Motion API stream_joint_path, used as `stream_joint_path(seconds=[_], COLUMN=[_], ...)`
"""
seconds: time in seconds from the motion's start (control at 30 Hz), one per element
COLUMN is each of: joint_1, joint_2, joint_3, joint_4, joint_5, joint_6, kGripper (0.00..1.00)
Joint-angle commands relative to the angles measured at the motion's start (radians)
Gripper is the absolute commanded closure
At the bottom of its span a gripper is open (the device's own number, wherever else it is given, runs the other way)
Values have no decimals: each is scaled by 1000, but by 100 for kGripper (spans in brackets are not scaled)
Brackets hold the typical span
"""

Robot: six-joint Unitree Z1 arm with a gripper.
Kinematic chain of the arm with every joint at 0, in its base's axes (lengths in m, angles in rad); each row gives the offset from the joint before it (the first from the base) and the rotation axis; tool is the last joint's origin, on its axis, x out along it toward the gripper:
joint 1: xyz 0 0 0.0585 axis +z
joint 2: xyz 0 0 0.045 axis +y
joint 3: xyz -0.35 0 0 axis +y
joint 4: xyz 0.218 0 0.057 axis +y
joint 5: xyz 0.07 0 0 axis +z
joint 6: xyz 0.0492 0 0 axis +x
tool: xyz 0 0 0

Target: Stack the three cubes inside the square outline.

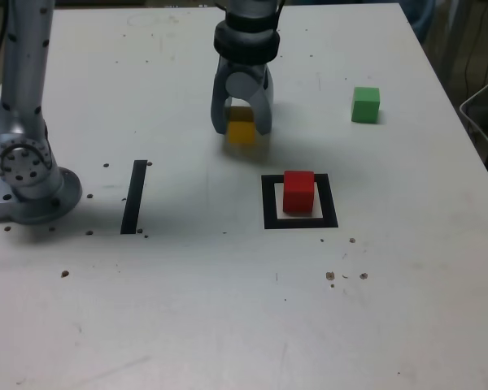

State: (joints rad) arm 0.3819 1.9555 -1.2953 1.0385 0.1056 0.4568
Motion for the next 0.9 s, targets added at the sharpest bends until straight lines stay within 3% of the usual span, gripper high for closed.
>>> stream_joint_path(seconds=[0.0,0.37,0.73,0.87], joint_1=[-5,-140,-398,-461], joint_2=[-13,-125,-110,-77], joint_3=[-5,-104,-222,-271], joint_4=[12,136,234,258], joint_5=[0,-34,-32,-42], joint_6=[4,-78,-425,-497], kGripper=[92,98,98,98])
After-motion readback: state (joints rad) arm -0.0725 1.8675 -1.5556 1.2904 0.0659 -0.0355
